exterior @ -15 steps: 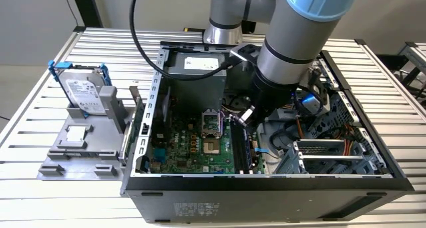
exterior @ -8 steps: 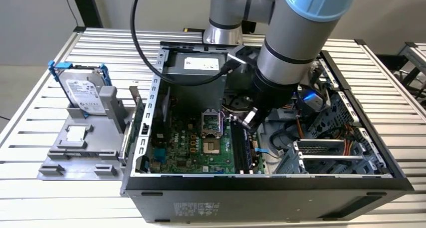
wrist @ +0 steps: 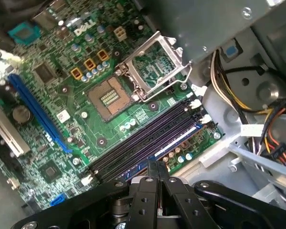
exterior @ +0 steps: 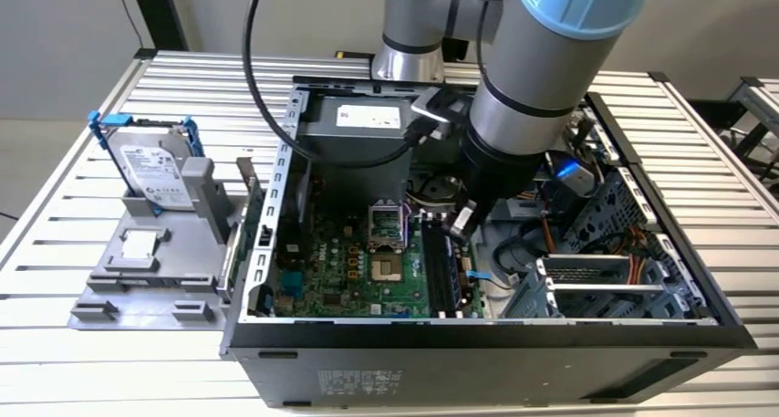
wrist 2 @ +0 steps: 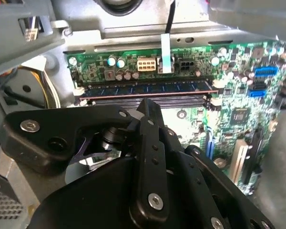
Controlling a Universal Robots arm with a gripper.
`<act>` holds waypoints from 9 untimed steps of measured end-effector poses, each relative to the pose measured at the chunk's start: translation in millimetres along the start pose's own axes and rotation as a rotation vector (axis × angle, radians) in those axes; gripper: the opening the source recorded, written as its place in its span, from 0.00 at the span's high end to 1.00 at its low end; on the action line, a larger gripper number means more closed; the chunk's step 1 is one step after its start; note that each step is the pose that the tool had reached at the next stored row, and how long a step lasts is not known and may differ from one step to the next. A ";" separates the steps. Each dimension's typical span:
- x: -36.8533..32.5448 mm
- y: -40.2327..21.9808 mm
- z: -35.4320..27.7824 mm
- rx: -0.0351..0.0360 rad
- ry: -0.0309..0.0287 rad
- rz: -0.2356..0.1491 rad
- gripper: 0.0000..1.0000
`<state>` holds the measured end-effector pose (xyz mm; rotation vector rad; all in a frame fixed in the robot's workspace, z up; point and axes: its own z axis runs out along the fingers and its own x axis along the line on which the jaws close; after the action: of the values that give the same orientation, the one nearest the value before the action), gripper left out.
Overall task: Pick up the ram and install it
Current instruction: 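Press down the ram until it locks into place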
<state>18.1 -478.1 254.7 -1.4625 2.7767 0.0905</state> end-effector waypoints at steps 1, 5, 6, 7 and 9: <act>0.0 0.0 0.5 0.0006 -0.0001 -0.018 1.00; 0.1 -0.1 2.6 0.0031 0.0004 -0.091 1.00; 0.1 -0.2 3.1 0.0035 0.0005 -0.109 1.00; 0.1 -0.2 3.7 0.0041 0.0007 -0.127 1.00; 0.2 -0.3 4.8 0.0052 0.0011 -0.165 1.00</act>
<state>18.1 -478.1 249.9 -1.6832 2.6417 0.0817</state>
